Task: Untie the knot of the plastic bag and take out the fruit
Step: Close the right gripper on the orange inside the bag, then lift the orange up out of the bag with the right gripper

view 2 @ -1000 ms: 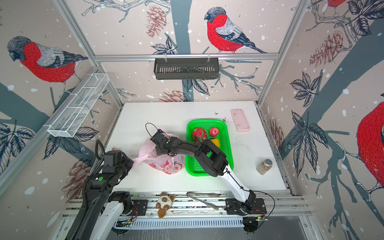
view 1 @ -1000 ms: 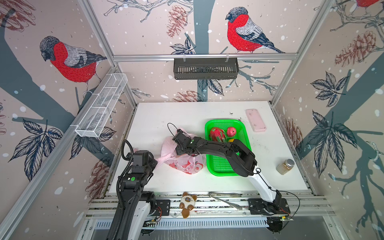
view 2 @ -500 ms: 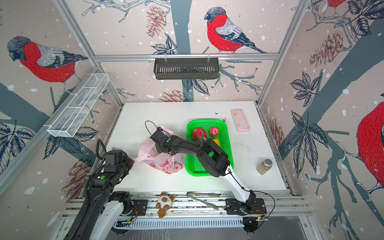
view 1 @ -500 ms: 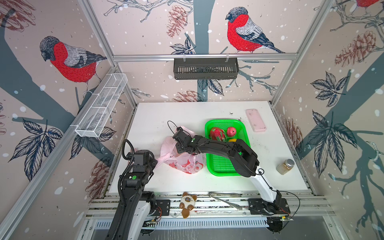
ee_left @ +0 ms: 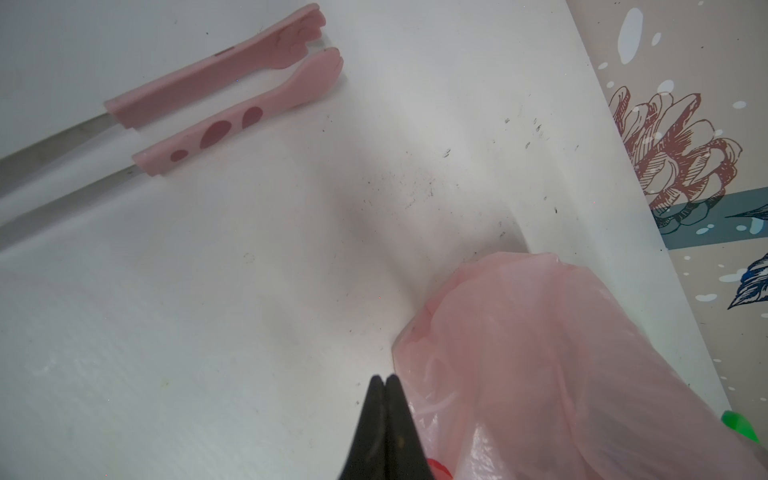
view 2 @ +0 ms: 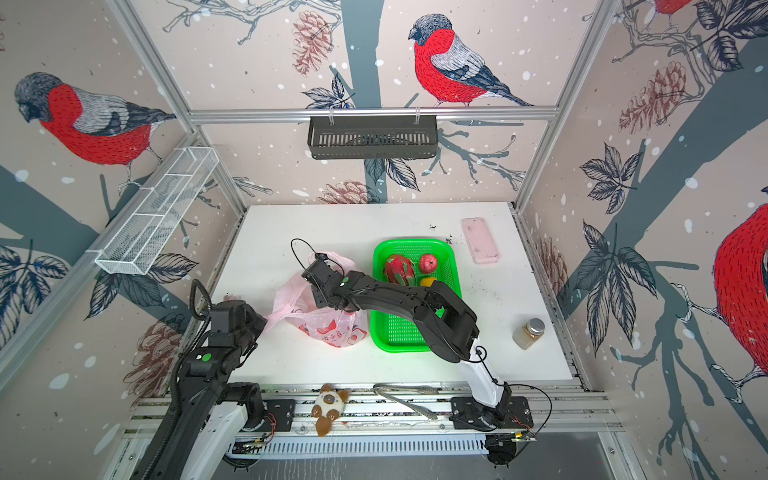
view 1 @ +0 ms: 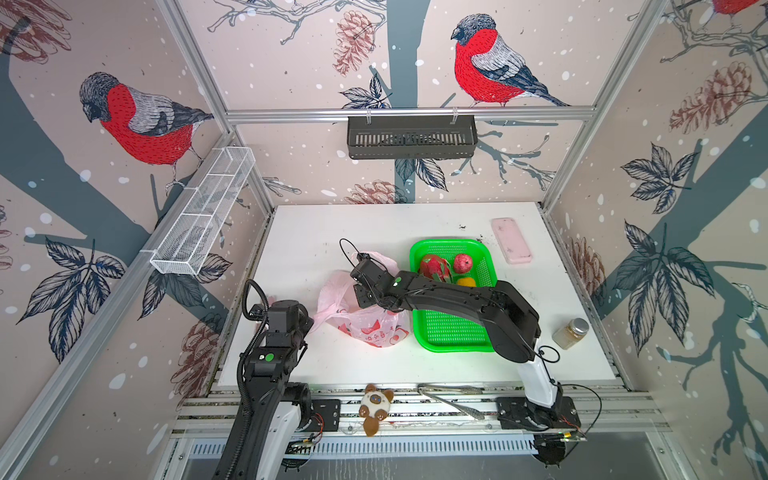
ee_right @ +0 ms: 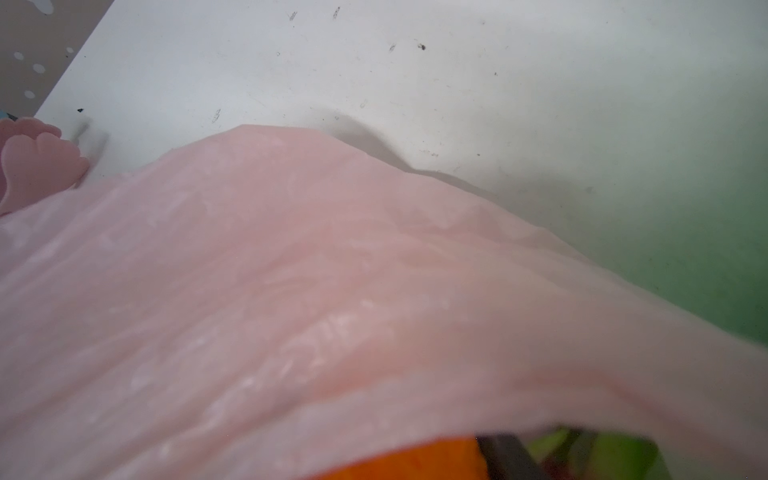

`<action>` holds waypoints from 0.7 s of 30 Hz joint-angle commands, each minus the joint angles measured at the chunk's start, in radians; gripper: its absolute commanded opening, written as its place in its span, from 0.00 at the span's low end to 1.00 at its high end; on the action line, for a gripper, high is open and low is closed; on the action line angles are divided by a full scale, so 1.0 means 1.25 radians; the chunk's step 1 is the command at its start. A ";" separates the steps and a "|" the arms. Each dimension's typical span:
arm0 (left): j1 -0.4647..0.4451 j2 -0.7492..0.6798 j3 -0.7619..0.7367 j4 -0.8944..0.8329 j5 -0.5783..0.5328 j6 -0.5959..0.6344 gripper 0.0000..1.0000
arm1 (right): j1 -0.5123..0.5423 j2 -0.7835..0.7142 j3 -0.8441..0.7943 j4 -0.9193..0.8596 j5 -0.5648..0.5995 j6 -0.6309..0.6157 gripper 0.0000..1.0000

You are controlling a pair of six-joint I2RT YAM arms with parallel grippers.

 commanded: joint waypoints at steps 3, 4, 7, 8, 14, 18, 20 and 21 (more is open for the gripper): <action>0.000 -0.009 -0.008 0.037 -0.029 -0.017 0.00 | 0.011 -0.049 -0.028 0.022 0.008 -0.012 0.27; 0.000 -0.011 -0.008 0.039 -0.030 -0.019 0.00 | 0.012 -0.060 -0.034 0.023 0.006 -0.012 0.27; 0.000 -0.016 -0.008 0.041 -0.035 -0.021 0.00 | 0.015 -0.087 -0.050 0.026 0.004 -0.013 0.27; 0.000 -0.018 -0.007 0.041 -0.036 -0.022 0.00 | 0.016 -0.097 -0.056 0.027 0.005 -0.013 0.27; 0.000 -0.022 -0.004 0.047 -0.042 -0.023 0.00 | 0.022 -0.138 -0.070 0.031 -0.002 -0.016 0.27; 0.000 -0.013 0.003 0.060 -0.043 -0.019 0.00 | 0.025 -0.159 -0.075 0.036 -0.012 -0.017 0.26; 0.000 -0.006 0.005 0.068 -0.043 -0.018 0.00 | 0.027 -0.168 -0.078 0.039 -0.013 -0.019 0.26; 0.000 -0.004 0.007 0.072 -0.043 -0.016 0.00 | 0.028 -0.171 -0.078 0.039 -0.013 -0.019 0.26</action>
